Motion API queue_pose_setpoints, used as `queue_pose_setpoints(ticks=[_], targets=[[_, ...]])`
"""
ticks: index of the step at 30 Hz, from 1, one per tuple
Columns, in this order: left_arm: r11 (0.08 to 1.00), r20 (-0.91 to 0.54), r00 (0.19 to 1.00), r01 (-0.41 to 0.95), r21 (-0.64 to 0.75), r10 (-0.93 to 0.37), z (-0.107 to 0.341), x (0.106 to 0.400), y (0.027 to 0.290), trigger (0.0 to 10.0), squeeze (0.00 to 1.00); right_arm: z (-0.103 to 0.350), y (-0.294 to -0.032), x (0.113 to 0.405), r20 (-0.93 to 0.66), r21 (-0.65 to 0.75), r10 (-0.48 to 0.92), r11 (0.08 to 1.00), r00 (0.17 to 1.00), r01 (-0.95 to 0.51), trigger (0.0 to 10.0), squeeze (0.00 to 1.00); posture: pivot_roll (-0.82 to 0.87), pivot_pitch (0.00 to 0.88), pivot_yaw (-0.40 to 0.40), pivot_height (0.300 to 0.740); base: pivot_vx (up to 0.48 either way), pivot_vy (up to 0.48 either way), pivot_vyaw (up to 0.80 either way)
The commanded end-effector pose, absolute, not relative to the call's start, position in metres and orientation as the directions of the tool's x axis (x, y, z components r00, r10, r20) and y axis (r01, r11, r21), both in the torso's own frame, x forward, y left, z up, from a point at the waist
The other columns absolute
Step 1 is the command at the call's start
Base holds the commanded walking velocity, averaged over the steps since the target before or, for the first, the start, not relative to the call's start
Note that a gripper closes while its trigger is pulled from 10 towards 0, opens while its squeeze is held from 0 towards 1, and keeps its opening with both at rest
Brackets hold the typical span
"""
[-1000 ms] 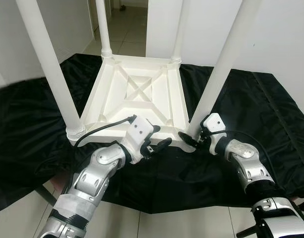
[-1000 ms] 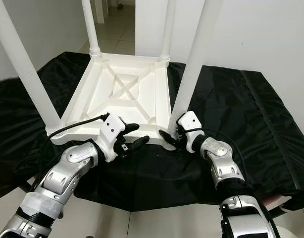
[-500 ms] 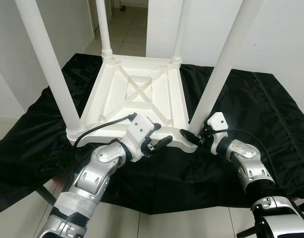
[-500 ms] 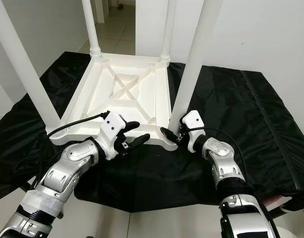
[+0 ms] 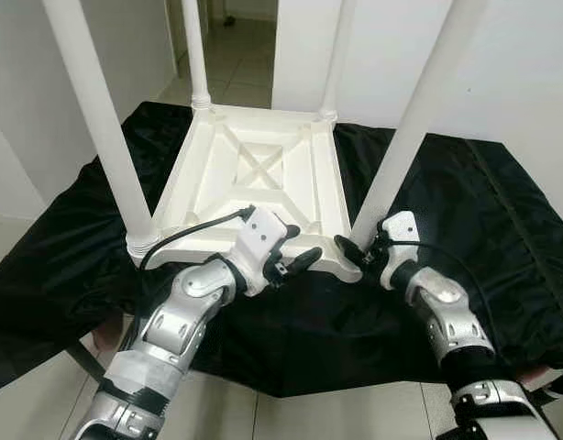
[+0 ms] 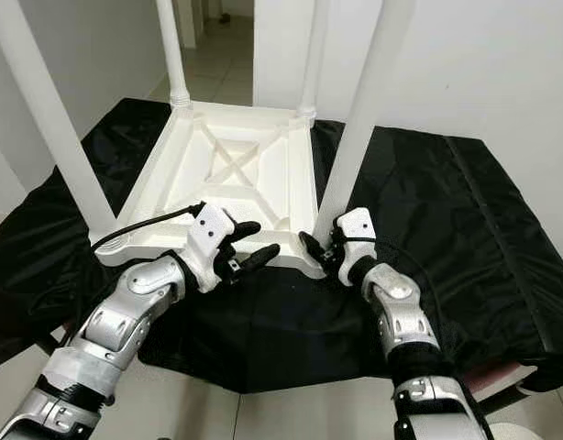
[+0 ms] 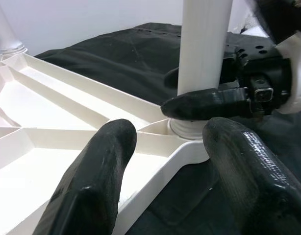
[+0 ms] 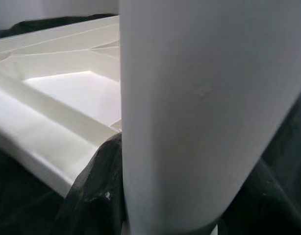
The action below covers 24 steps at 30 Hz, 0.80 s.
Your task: Building children table
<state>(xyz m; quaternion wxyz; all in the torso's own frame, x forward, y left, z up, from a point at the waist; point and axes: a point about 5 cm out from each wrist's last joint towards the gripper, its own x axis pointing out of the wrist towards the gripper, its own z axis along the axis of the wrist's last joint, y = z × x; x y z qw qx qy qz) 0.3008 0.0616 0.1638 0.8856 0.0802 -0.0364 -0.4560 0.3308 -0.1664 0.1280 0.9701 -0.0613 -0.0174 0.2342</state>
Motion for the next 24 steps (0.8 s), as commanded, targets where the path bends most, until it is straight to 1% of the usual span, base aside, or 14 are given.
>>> queue_pose_setpoints(ticks=[1, 2, 3, 7, 8, 9, 10, 11, 13, 14, 15, 17, 21, 24], targets=[[0.558, -0.034, 0.568, 0.817, 0.146, -0.822, 0.158, 0.300, 0.061, 10.0, 0.00, 0.113, -0.160, 0.324, -0.054, -0.095, 0.399, 0.910, 0.915, -0.403, 10.0, 0.00, 0.06, 0.000, -0.053, 0.740, 0.000, 0.000, 0.00], [0.558, -0.043, 0.566, 0.821, 0.122, -0.823, 0.156, 0.299, 0.060, 10.0, 0.00, 0.109, -0.153, 0.321, -0.058, -0.073, 0.361, 0.928, 0.931, -0.365, 10.0, 0.00, 0.06, 0.000, -0.056, 0.740, 0.000, 0.000, 0.00], [0.555, -0.050, 0.562, 0.825, 0.103, -0.826, 0.154, 0.299, 0.057, 10.0, 0.00, 0.102, -0.142, 0.316, -0.061, -0.030, 0.283, 0.958, 0.957, -0.285, 10.0, 0.00, 0.05, 0.000, -0.062, 0.740, 0.000, 0.000, 0.00], [0.554, -0.051, 0.561, 0.826, 0.103, -0.827, 0.154, 0.299, 0.057, 10.0, 0.00, 0.101, -0.139, 0.315, -0.060, -0.022, 0.254, 0.967, 0.965, -0.256, 10.0, 0.00, 0.05, 0.000, -0.062, 0.740, 0.000, 0.000, 0.00], [0.554, -0.050, 0.561, 0.826, 0.105, -0.826, 0.154, 0.299, 0.056, 10.0, 0.00, 0.099, -0.137, 0.314, -0.058, -0.013, 0.205, 0.978, 0.977, -0.206, 10.0, 0.00, 0.05, 0.000, -0.062, 0.740, 0.000, 0.000, 0.00], [0.556, -0.051, 0.562, 0.825, 0.105, -0.825, 0.153, 0.298, 0.056, 10.0, 0.00, 0.099, -0.138, 0.313, -0.046, -0.001, 0.092, 0.996, 0.995, -0.092, 10.0, 0.00, 0.05, 0.000, -0.068, 0.740, 0.000, 0.000, 0.00], [0.556, -0.051, 0.562, 0.825, 0.105, -0.825, 0.153, 0.298, 0.056, 10.0, 0.00, 0.099, -0.138, 0.313, -0.046, -0.001, 0.092, 0.996, 0.995, -0.092, 10.0, 0.00, 0.05, 0.000, -0.068, 0.740, 0.000, 0.000, 0.00], [0.562, -0.047, 0.568, 0.821, 0.102, -0.821, 0.153, 0.299, 0.056, 10.0, 0.00, 0.100, -0.140, 0.312, -0.032, 0.003, -0.014, 1.000, 0.999, 0.014, 10.0, 0.00, 0.05, 0.000, -0.075, 0.740, 0.000, 0.000, 0.00], [0.575, -0.040, 0.581, 0.811, 0.107, -0.813, 0.152, 0.299, 0.056, 10.0, 0.00, 0.101, -0.135, 0.310, -0.032, 0.033, -0.106, 0.994, 0.994, 0.107, 10.0, 0.00, 0.06, 0.000, -0.078, 0.740, 0.000, 0.000, 0.00], [0.575, -0.040, 0.581, 0.811, 0.107, -0.813, 0.152, 0.299, 0.056, 10.0, 0.00, 0.101, -0.135, 0.310, -0.032, 0.033, -0.106, 0.994, 0.994, 0.107, 10.0, 0.00, 0.06, 0.000, -0.078, 0.740, 0.000, 0.000, 0.00], [0.583, -0.032, 0.588, 0.806, 0.102, -0.808, 0.153, 0.299, 0.056, 10.0, 0.00, 0.105, -0.126, 0.307, -0.014, 0.026, -0.051, 0.998, 0.999, 0.052, 10.0, 0.00, 0.05, 0.000, -0.077, 0.740, 0.000, 0.000, 0.00], [0.585, -0.030, 0.590, 0.805, 0.099, -0.807, 0.154, 0.299, 0.056, 10.0, 0.00, 0.107, -0.123, 0.305, -0.008, 0.013, -0.042, 0.999, 0.999, 0.042, 10.0, 0.00, 0.05, 0.000, -0.077, 0.740, 0.000, 0.000, 0.00], [0.589, -0.030, 0.595, 0.801, 0.109, -0.803, 0.153, 0.298, 0.056, 10.0, 0.00, 0.108, -0.128, 0.303, -0.012, 0.013, -0.077, 0.997, 0.997, 0.077, 10.0, 0.00, 0.06, 0.000, -0.082, 0.740, 0.000, 0.000, 0.00], [0.592, -0.029, 0.599, 0.798, 0.114, -0.801, 0.153, 0.298, 0.056, 10.0, 0.00, 0.108, -0.129, 0.303, -0.011, 0.028, -0.072, 0.997, 0.997, 0.073, 10.0, 0.00, 0.06, 0.000, -0.083, 0.740, 0.000, 0.000, 0.00]])
